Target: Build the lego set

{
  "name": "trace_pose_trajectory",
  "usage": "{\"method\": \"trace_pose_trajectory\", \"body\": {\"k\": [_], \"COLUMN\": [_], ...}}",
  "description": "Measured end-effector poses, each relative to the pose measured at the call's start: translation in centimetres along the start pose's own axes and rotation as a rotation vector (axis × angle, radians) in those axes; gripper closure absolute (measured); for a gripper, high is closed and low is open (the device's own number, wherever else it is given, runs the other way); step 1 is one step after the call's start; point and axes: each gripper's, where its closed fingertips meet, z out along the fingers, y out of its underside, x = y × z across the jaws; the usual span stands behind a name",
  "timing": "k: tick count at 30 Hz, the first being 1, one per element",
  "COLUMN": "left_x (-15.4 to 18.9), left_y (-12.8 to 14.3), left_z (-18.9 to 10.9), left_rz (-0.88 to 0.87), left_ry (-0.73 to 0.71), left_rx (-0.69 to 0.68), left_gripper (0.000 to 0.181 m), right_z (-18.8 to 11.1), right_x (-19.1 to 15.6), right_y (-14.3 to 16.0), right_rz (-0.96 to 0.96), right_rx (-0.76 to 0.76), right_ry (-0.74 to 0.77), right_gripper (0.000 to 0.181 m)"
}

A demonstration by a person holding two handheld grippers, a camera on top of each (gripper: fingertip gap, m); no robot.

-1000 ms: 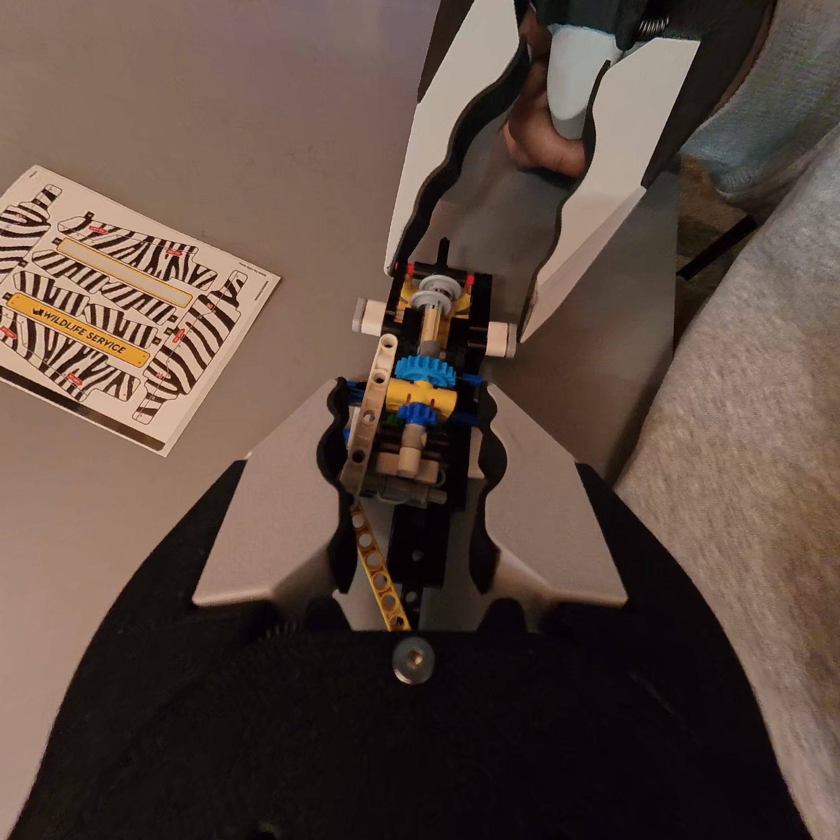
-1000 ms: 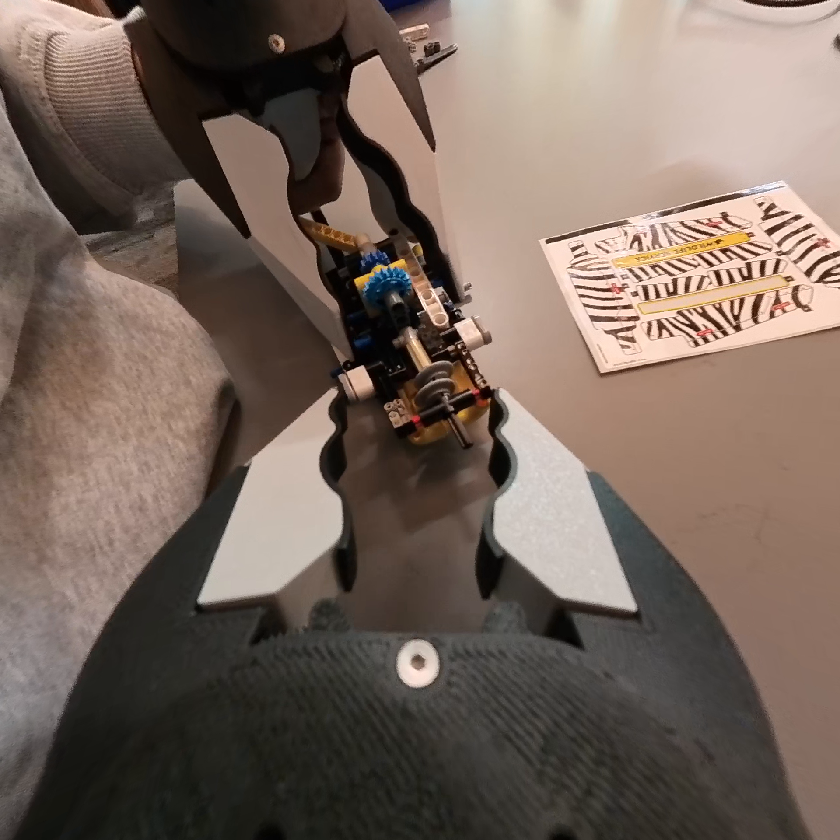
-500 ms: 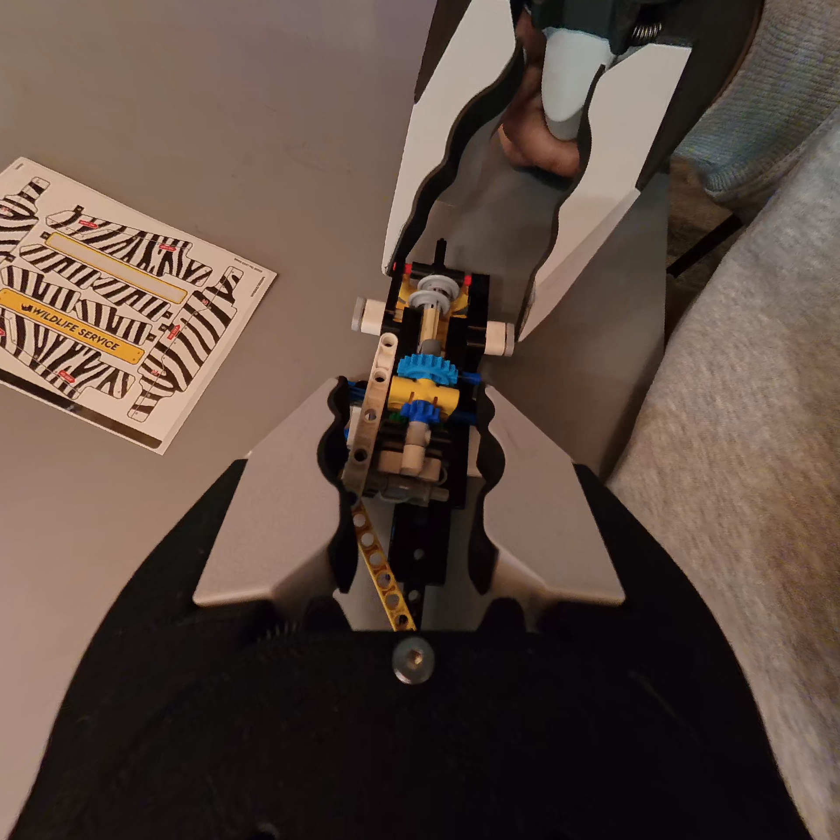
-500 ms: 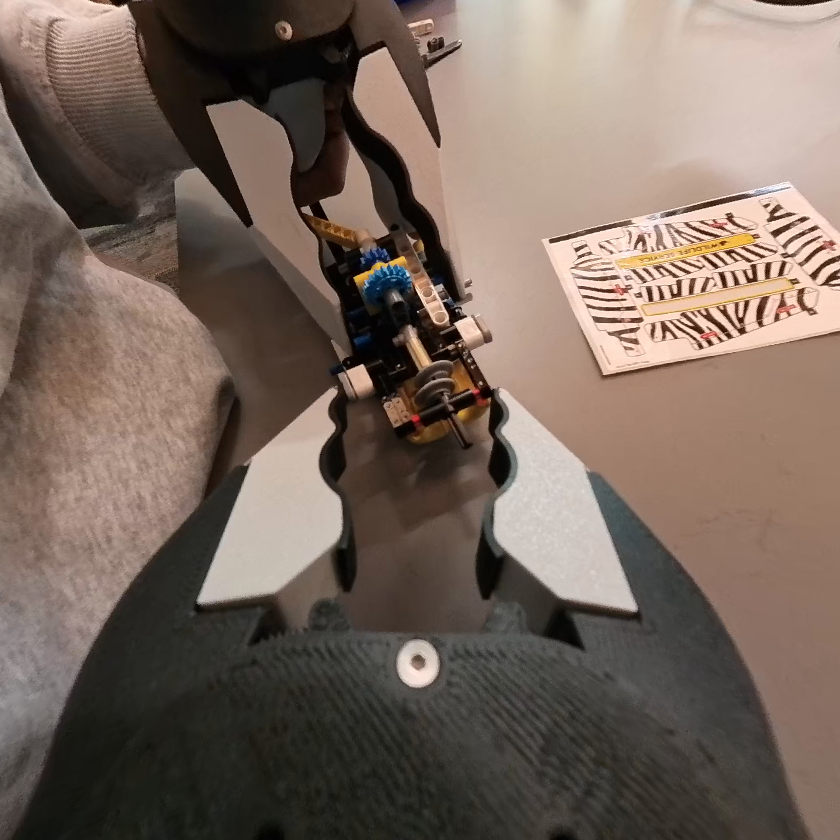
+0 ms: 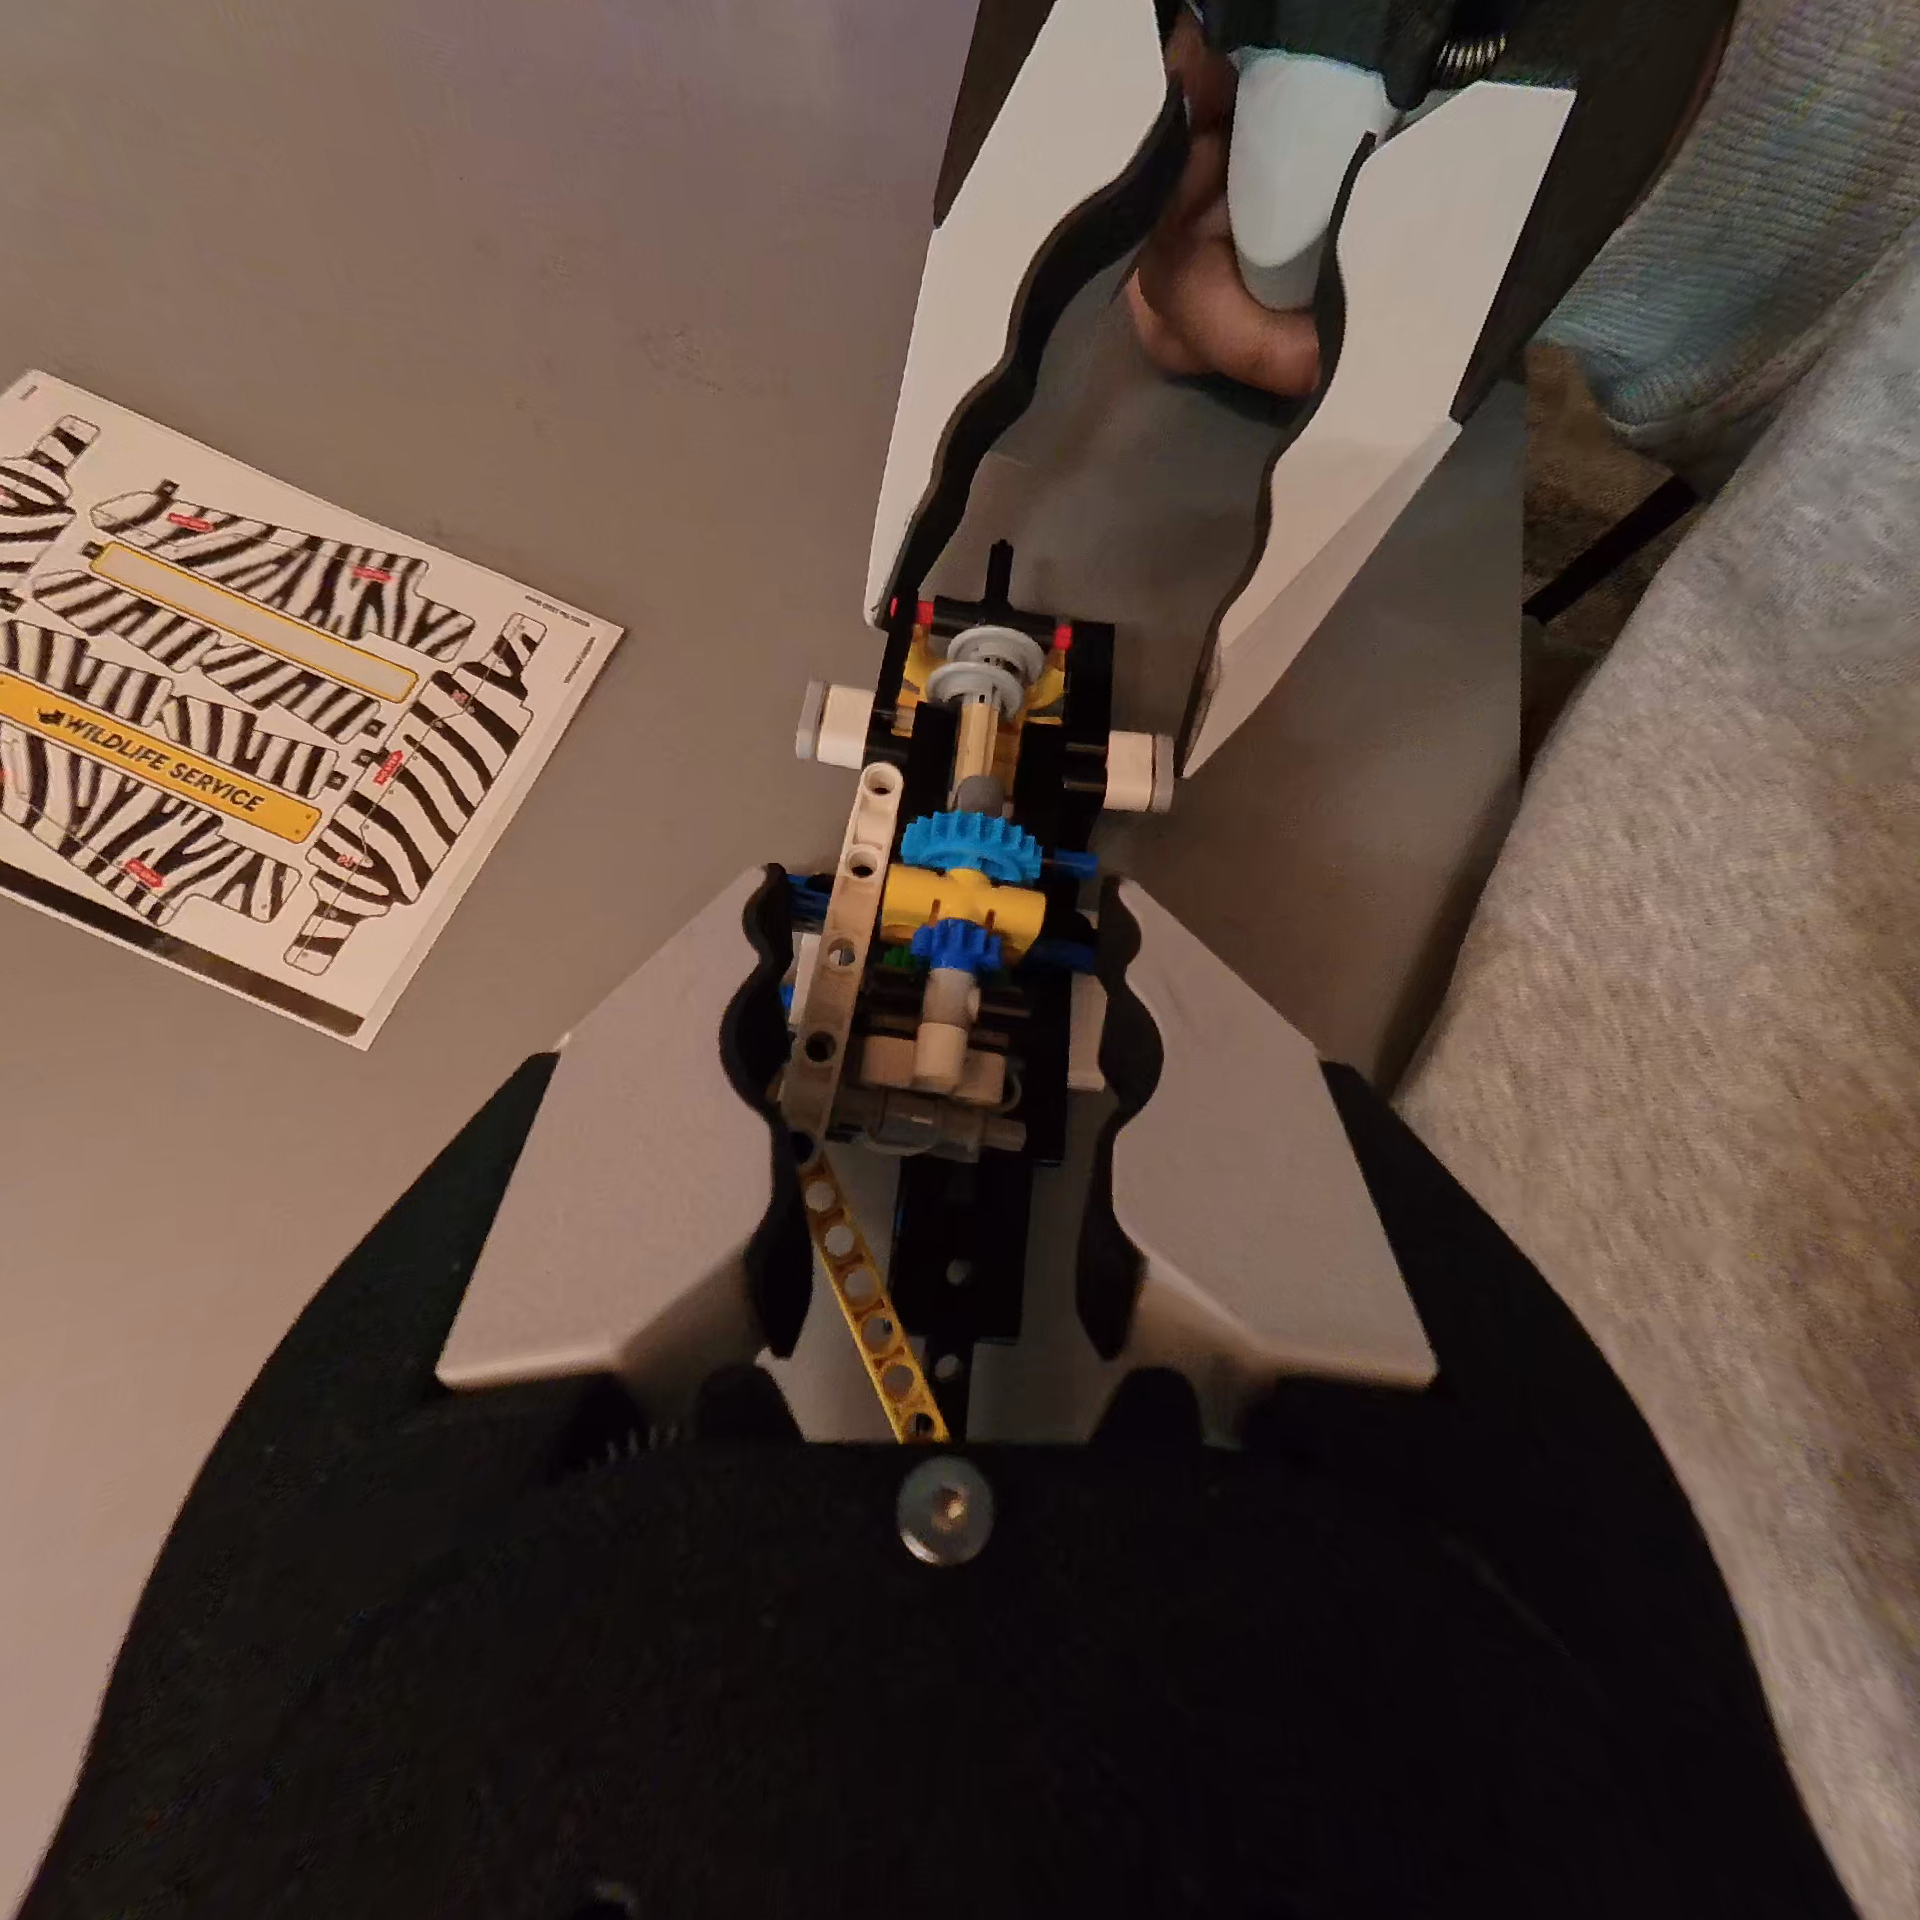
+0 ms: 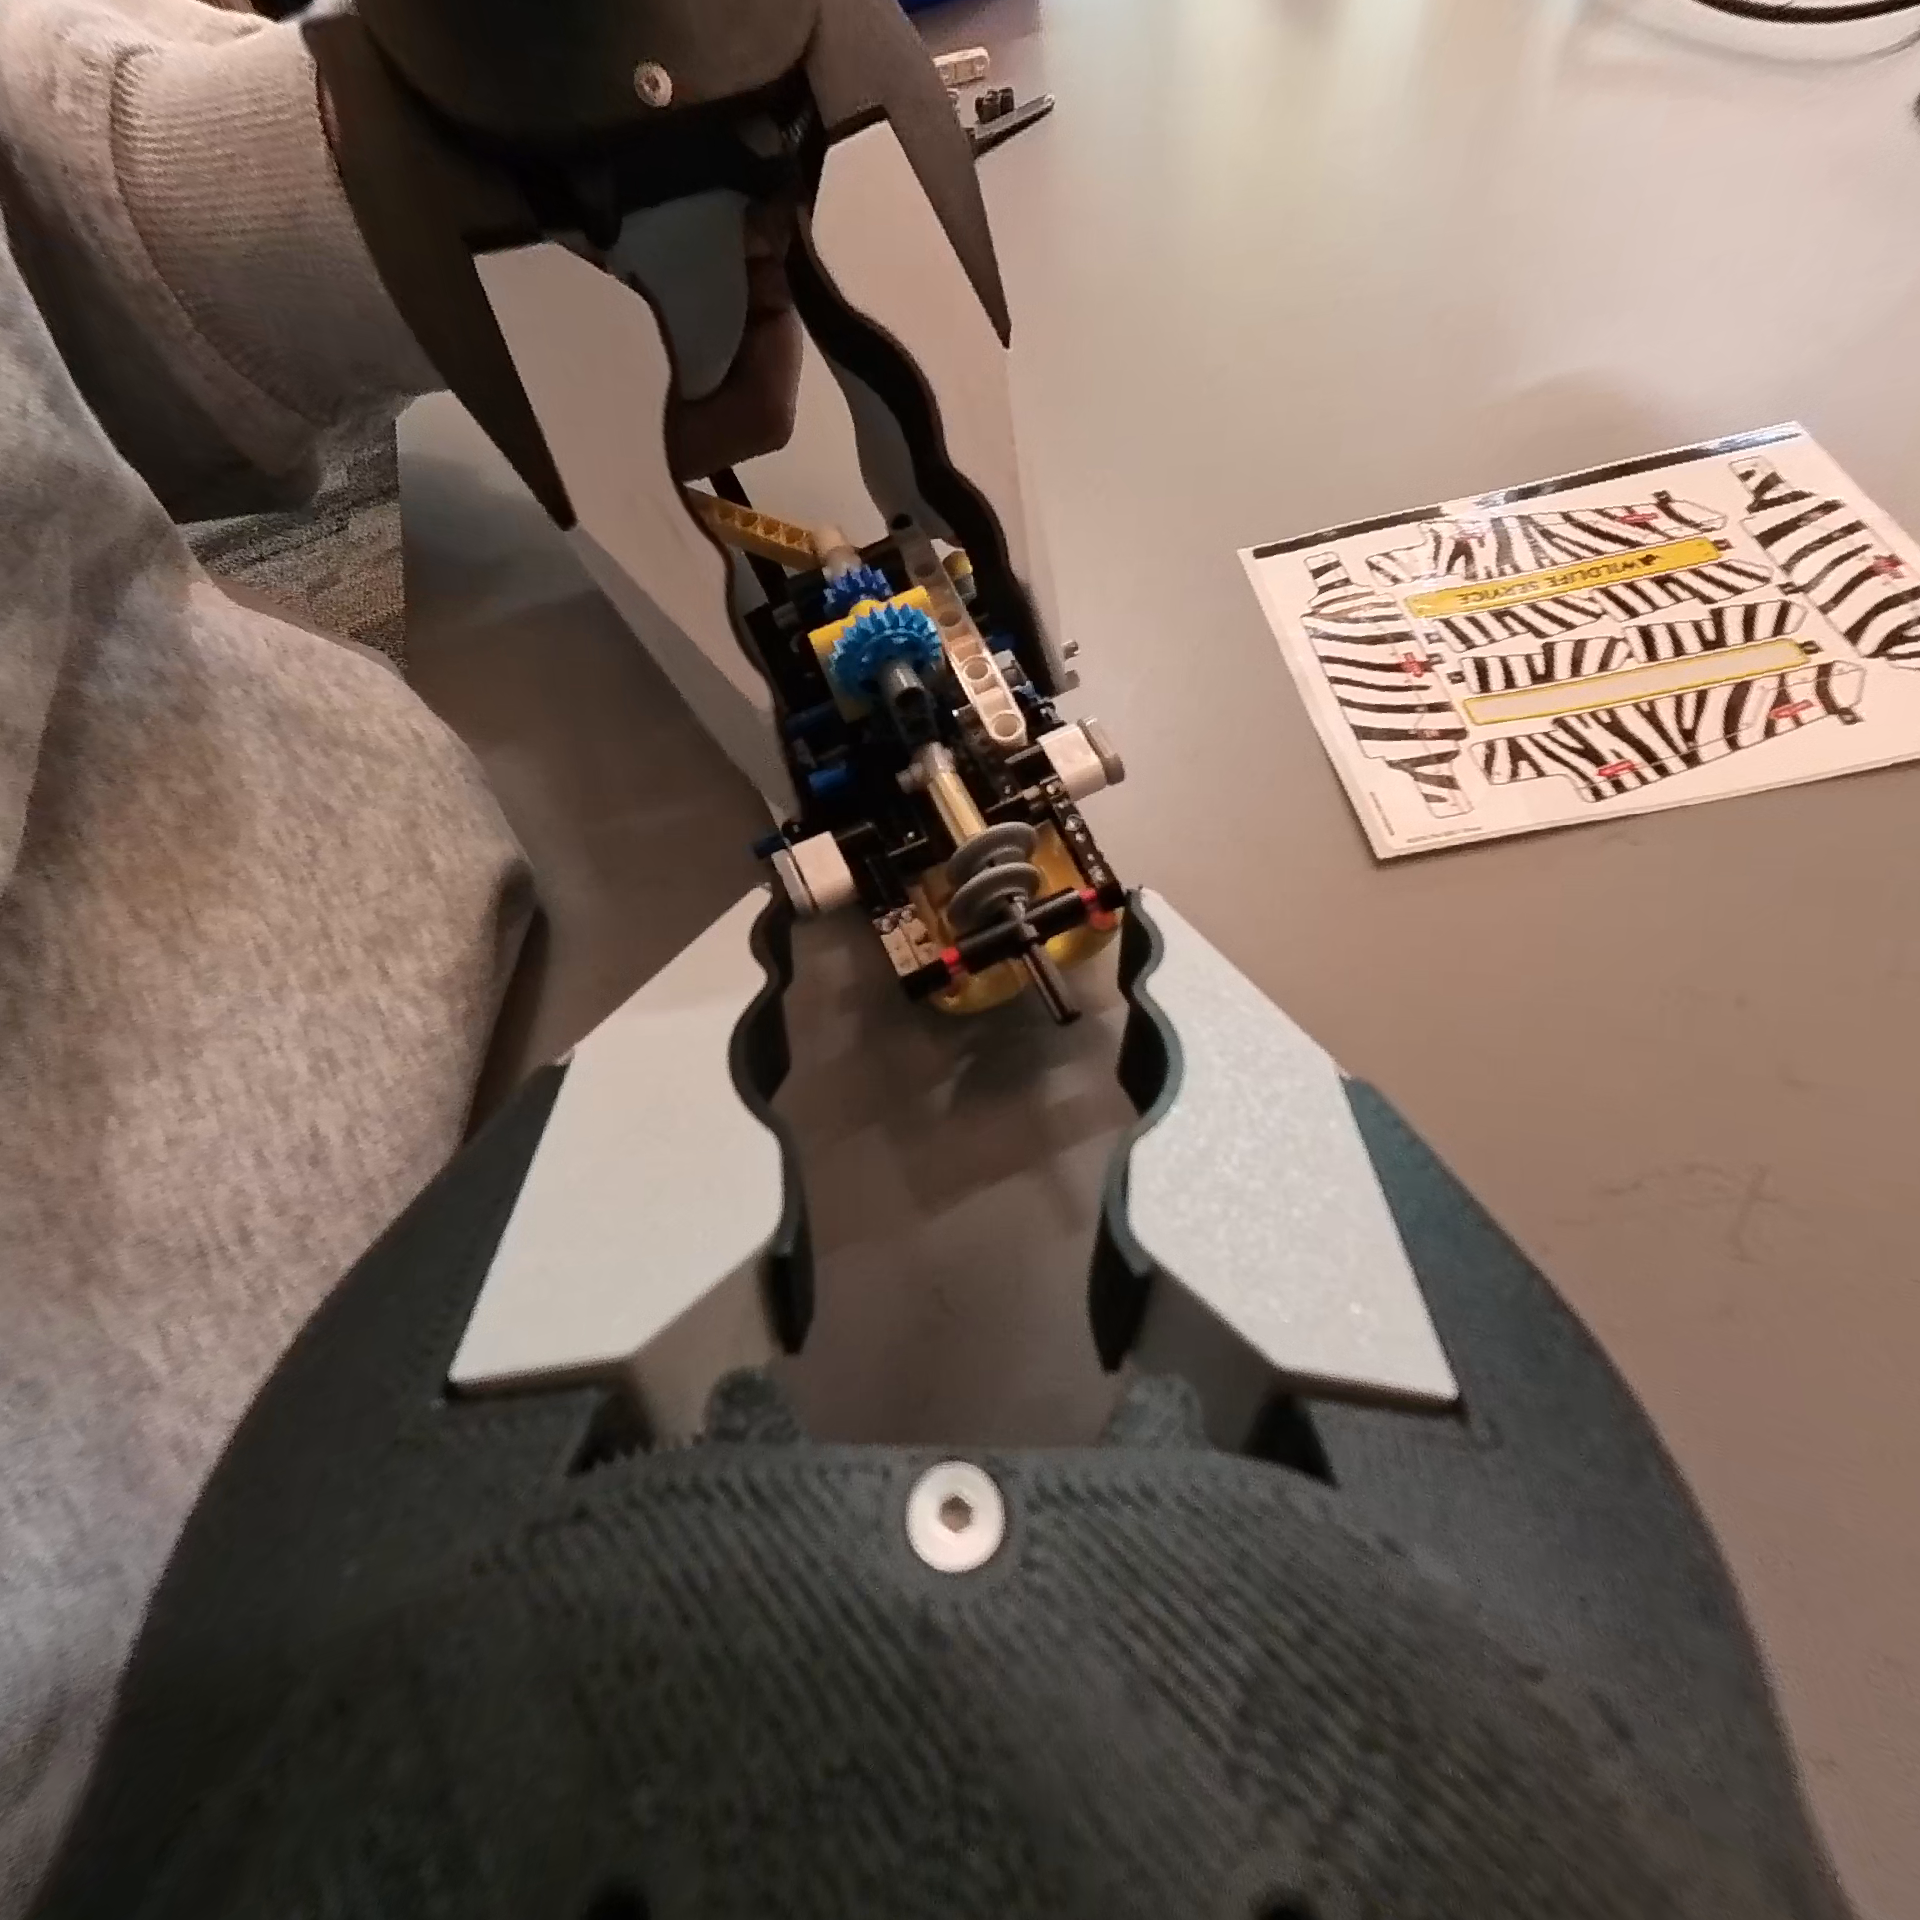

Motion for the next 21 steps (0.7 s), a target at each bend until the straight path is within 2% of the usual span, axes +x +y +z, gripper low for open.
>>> {"method": "trace_pose_trajectory", "body": {"k": [21], "left_x": [-0.21], "left_y": [0.15], "left_z": [0.07], "left_rz": [-0.001], "left_ry": [-0.004], "left_rx": [0.002], "left_gripper": [0.126], "right_z": [-0.04], "right_x": [0.01], "right_y": [-0.01], "right_rz": [0.006], "right_rx": [0.001], "right_ry": [-0.003], "right_gripper": [0.120]}}
